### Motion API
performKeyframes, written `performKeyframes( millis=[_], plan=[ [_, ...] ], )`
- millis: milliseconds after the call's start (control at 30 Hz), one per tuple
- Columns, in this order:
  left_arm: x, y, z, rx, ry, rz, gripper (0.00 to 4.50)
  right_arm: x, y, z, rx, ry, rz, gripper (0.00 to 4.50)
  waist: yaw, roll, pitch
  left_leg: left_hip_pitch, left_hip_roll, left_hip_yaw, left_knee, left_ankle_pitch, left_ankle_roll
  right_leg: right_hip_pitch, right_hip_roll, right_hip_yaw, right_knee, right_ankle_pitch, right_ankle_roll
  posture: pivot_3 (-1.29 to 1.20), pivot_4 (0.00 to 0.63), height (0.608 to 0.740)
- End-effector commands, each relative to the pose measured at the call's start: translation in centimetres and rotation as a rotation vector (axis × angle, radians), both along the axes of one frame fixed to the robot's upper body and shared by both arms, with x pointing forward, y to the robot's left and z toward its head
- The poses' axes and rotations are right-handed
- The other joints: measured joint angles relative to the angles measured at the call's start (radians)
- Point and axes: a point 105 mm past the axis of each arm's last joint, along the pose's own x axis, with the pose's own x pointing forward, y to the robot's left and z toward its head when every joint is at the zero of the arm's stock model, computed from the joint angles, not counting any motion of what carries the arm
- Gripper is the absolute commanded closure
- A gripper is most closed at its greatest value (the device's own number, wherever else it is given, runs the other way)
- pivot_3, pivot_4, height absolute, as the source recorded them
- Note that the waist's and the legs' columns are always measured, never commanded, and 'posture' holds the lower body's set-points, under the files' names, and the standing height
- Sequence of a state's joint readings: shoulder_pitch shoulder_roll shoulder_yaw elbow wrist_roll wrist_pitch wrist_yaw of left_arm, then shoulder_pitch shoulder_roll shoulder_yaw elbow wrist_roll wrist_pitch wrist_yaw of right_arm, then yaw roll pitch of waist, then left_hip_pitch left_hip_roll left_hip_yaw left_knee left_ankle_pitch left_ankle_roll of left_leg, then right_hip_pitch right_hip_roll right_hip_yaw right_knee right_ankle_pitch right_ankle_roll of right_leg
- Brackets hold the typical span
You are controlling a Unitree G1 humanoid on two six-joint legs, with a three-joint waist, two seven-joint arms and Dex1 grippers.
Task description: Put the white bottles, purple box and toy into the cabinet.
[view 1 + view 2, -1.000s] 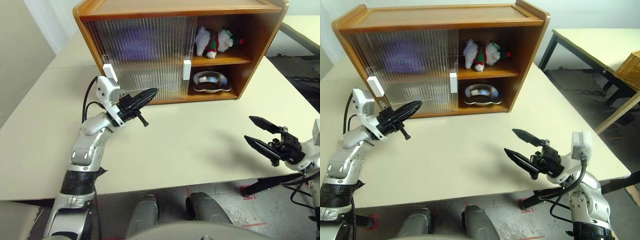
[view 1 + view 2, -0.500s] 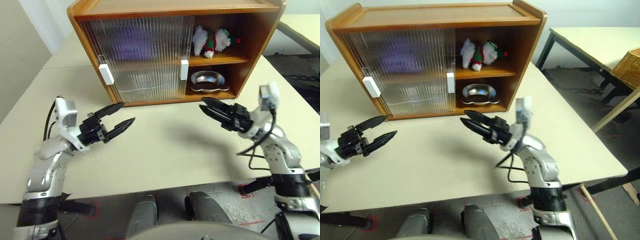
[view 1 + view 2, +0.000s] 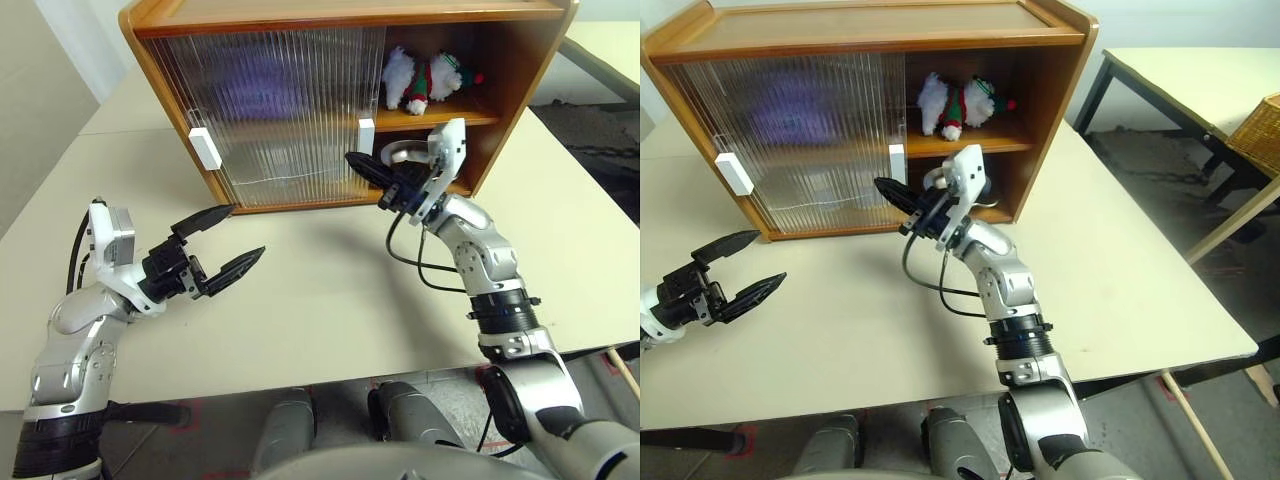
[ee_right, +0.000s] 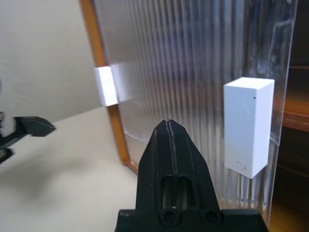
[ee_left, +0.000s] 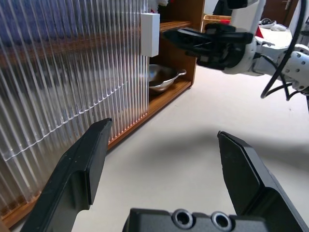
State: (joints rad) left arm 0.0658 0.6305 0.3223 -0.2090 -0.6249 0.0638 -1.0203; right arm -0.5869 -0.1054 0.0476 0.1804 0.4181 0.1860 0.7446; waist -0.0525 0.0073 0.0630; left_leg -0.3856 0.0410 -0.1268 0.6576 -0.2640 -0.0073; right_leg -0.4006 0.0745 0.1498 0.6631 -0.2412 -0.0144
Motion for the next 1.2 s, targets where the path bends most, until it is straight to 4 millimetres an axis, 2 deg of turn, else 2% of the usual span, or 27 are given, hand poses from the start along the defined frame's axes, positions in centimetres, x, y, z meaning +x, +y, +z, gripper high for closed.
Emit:
performKeyframes(
  millis=[33, 267, 433, 700, 1200],
  plan=[
    [-0.1, -0.4, 0.0, -0.002, 0.006, -0.011, 0.0, 0.6, 1.3, 0.3, 0.0, 0.001, -0.017, 4.48, -0.001, 0.0, 0.0, 0.0, 0.0, 0.0, 0.0, 0.0, 0.0, 0.0, 0.0, 0.0, 0.001, 0.0, 0.0, -0.03, 0.082, 0.74],
    [0.0, -0.7, 0.1, -0.005, 0.004, -0.015, 0.0, 2.1, 2.7, 0.4, 0.032, 0.083, -0.066, 4.48, 0.0, 0.0, 0.0, -0.001, 0.001, 0.0, 0.0, 0.0, 0.0, -0.001, 0.0, 0.0, 0.001, -0.001, -0.001, -0.02, 0.085, 0.74],
    [-0.1, -0.8, 0.2, -0.007, -0.002, -0.019, 0.0, 3.2, 2.3, 0.2, 0.038, 0.125, -0.134, 4.48, 0.002, 0.0, 0.0, -0.001, 0.001, -0.001, 0.0, -0.001, -0.001, -0.003, 0.0, 0.0, 0.002, -0.001, -0.002, -0.01, 0.083, 0.74],
    [0.2, -1.2, 0.2, -0.009, -0.003, -0.032, 0.0, 4.2, -0.8, -0.1, 0.057, 0.144, -0.307, 4.48, 0.007, 0.0, 0.0, -0.002, 0.001, -0.001, 0.0, -0.001, -0.002, -0.003, 0.0, 0.0, 0.002, -0.001, -0.002, -0.03, 0.08, 0.74],
    [0.8, -1.7, 0.3, -0.016, -0.01, -0.063, 0.0, 4.1, -7.1, -0.7, 0.04, 0.112, -0.53, 4.48, 0.011, -0.001, 0.0, -0.002, 0.001, -0.001, 0.002, -0.001, -0.002, -0.002, 0.0, 0.0, 0.002, 0.001, 0.0, -0.06, 0.068, 0.74]
  ],
)
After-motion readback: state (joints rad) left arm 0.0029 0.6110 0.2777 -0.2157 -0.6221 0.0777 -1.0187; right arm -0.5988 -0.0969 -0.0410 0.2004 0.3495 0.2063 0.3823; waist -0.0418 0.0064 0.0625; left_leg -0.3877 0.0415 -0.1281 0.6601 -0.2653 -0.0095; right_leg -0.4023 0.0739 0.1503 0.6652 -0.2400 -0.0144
